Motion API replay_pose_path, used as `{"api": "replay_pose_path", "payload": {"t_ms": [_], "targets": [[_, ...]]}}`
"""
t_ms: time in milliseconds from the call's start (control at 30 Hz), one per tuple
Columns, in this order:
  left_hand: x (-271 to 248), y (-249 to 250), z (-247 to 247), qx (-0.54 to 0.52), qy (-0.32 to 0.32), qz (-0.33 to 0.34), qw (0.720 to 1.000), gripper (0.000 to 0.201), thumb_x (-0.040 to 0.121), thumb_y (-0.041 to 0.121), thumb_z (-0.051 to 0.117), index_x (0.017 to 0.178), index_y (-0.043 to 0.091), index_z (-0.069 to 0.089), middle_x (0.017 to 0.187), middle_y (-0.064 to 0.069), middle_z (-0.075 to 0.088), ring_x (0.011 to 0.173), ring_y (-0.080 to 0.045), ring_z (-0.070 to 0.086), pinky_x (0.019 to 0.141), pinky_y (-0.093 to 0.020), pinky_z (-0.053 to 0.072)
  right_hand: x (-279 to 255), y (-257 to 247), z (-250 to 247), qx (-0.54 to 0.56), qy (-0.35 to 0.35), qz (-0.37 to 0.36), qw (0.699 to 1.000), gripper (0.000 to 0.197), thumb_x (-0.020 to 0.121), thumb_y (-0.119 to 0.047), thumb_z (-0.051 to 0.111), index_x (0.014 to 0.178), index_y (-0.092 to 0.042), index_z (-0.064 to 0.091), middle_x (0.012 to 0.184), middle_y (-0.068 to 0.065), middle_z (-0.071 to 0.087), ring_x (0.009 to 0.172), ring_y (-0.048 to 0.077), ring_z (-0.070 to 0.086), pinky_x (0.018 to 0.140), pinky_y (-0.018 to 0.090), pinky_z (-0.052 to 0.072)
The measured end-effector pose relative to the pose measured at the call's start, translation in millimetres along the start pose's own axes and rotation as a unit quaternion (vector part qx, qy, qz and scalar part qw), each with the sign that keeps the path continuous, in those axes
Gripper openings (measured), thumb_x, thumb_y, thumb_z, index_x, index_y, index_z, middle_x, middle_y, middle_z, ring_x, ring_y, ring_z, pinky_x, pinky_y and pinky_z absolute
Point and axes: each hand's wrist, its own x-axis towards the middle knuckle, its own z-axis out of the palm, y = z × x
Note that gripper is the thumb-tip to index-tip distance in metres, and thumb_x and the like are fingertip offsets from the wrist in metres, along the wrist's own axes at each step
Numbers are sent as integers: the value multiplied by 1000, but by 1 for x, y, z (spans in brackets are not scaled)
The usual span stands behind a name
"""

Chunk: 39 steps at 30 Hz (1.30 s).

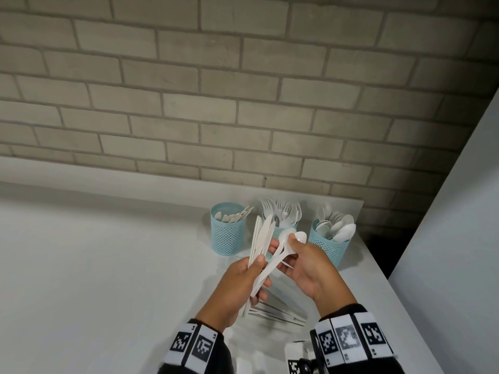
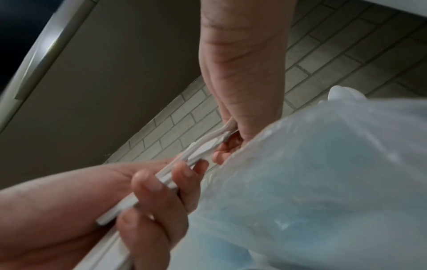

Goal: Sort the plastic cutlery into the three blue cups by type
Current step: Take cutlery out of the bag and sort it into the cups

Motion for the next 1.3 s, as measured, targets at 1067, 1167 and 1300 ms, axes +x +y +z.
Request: {"api": "replay_pose_path", "payload": {"t_ms": [1067, 1167, 1300], "targets": [[8, 25, 15, -103, -53, -40, 992, 26, 97, 37, 42, 116, 23, 52, 61, 5, 35, 44, -4, 29, 42, -14, 24, 84, -83, -53, -188, 304, -425, 832, 30, 99, -20, 42, 123, -2, 40, 101, 8, 54, 84, 19, 57, 69, 19, 46], [8, 25, 12, -140, -64, -52, 987, 24, 99, 31, 39, 119, 25, 52, 61, 4, 38, 46, -5, 30, 42, -14, 23, 94, -62, -61, -378, 324, -360, 789, 35, 98, -27, 44, 121, -1, 46, 115, 26, 53, 107, 39, 51, 88, 40, 44], [10, 23, 8, -161, -56, -67, 983, 24, 100, 26, 40, 116, 21, 56, 63, 3, 42, 47, -5, 33, 41, -14, 25, 98, -56, -64, -398, 303, -354, 790, 33, 98, -29, 43, 116, -1, 45, 106, 24, 58, 97, 39, 58, 85, 48, 48]]}}
